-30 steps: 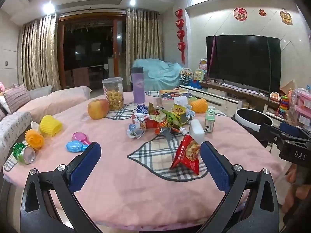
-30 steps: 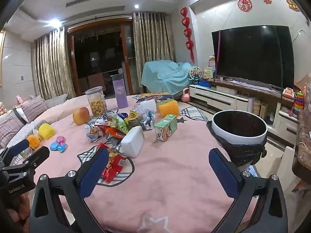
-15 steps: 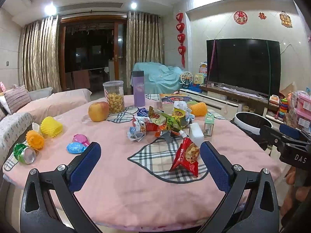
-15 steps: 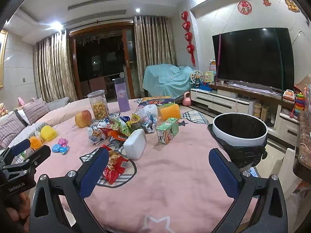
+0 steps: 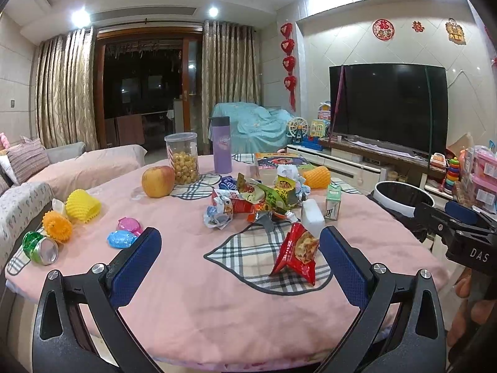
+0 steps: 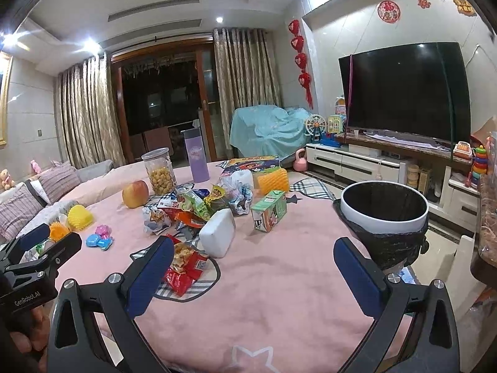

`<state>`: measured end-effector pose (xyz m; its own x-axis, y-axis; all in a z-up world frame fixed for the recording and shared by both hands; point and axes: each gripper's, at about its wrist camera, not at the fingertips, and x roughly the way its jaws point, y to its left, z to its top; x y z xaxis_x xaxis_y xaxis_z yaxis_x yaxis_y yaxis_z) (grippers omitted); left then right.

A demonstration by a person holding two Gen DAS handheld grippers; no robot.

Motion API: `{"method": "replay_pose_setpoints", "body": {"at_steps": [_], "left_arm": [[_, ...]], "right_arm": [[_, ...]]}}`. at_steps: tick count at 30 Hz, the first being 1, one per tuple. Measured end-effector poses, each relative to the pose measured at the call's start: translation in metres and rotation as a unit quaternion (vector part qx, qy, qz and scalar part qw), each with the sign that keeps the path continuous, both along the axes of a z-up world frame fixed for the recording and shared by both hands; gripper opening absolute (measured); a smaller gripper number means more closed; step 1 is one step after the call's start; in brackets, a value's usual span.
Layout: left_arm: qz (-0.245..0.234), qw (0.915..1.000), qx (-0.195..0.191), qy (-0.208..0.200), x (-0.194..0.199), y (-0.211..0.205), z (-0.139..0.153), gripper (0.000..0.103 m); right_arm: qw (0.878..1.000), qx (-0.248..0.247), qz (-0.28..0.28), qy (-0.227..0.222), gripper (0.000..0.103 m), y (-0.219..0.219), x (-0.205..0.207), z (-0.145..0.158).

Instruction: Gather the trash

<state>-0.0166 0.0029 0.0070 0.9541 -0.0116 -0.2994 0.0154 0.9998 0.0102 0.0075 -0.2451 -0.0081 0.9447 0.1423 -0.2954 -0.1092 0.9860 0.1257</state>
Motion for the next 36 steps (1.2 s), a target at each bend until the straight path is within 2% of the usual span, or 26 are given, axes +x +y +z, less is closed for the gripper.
{"method": "replay_pose_setpoints", "body": {"at_steps": [36], "left_arm": [[-0.001, 1.0, 0.0, 0.004, -0.003, -0.0012, -0.0011, 0.103]], "right_arm": [[1.0, 0.013, 0.004, 0.012, 0.103, -0.0009, 0.0003, -0.0039]]}}
